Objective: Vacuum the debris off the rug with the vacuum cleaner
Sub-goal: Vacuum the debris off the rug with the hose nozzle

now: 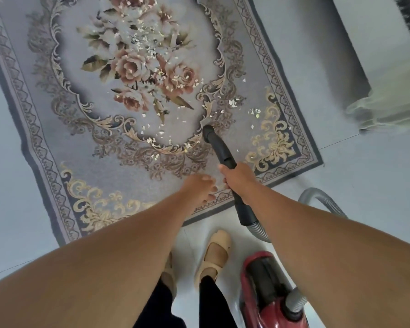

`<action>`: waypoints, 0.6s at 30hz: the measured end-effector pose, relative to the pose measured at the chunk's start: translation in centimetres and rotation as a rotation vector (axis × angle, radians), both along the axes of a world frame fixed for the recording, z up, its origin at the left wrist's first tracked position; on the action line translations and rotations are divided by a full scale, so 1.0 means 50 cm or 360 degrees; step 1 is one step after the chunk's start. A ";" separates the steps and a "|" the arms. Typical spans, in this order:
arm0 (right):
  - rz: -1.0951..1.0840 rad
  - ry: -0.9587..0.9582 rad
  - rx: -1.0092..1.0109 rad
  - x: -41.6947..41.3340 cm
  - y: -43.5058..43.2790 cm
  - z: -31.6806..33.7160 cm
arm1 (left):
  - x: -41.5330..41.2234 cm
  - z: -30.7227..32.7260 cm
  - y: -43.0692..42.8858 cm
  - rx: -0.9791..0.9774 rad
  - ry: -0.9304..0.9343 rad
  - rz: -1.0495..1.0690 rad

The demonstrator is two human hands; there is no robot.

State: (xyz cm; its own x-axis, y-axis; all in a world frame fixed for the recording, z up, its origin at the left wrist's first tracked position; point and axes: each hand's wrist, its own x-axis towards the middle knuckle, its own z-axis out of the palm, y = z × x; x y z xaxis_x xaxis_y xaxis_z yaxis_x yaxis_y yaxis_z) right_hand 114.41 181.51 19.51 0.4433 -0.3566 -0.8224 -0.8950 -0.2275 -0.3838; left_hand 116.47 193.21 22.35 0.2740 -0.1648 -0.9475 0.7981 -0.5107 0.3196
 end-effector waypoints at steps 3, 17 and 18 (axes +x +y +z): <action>-0.0076 0.0078 -0.0108 -0.009 -0.025 -0.023 | 0.006 -0.022 -0.025 -0.0017 -0.0055 0.0056; -0.0425 0.0279 -0.0344 -0.067 -0.137 -0.125 | -0.023 -0.116 -0.181 -0.0197 0.0142 -0.0138; -0.0450 0.0312 -0.0378 -0.074 -0.145 -0.131 | -0.028 -0.123 -0.193 -0.0196 0.0173 -0.0122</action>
